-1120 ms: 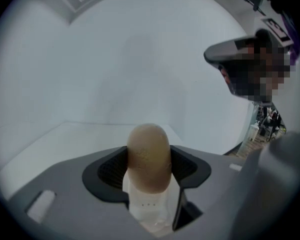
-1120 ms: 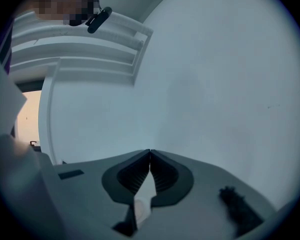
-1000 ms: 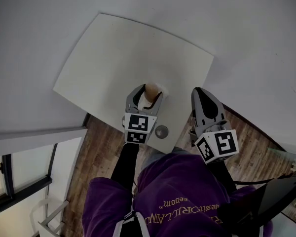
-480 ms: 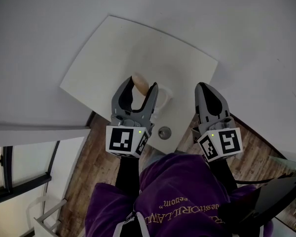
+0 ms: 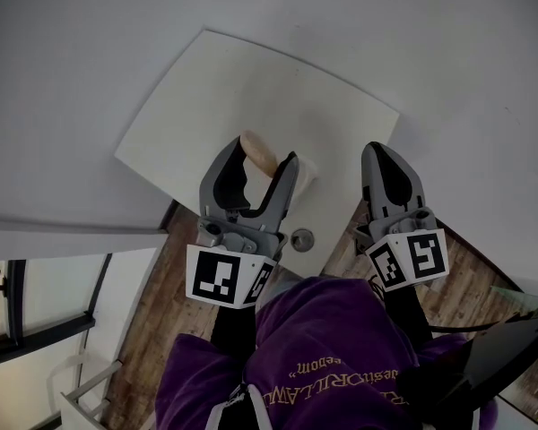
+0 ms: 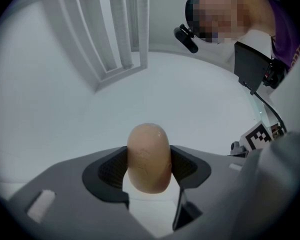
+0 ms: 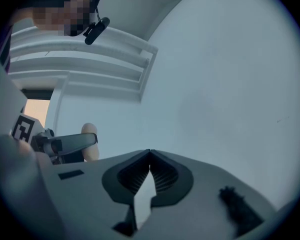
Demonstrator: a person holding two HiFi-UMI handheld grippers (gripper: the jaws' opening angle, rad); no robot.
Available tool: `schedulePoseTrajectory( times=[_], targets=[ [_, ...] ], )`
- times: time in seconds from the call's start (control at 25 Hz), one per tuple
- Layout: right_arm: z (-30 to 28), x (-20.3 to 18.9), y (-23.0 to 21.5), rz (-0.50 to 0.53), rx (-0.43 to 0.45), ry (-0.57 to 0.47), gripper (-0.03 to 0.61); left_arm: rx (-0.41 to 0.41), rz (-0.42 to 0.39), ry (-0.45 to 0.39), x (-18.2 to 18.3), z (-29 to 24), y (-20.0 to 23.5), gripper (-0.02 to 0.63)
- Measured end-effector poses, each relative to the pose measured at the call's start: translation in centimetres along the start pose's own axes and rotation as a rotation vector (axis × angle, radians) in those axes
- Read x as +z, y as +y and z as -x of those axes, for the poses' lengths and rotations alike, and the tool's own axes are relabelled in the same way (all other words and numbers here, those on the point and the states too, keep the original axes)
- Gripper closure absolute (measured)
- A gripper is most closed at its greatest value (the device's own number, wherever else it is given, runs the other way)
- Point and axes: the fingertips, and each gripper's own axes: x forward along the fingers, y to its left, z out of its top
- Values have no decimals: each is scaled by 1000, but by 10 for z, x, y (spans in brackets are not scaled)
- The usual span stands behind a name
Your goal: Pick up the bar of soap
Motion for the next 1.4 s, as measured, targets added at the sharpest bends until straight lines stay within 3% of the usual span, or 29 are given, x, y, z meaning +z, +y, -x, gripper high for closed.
schedulePoseTrajectory(
  times=[0.28, 0.48, 1.24, 1.4],
  targets=[
    [3, 7, 2, 11, 3, -24, 569, -36, 15, -30, 3, 0, -17, 353],
    [3, 8, 5, 24, 15, -16, 569, -62, 22, 5, -3, -1, -25, 353],
    [5, 10, 7, 61, 15, -23, 569, -69, 33, 54, -15, 0, -26, 353],
    [5, 9, 7, 61, 16, -18, 569, -65, 27, 33, -13, 0, -24, 353]
  ],
)
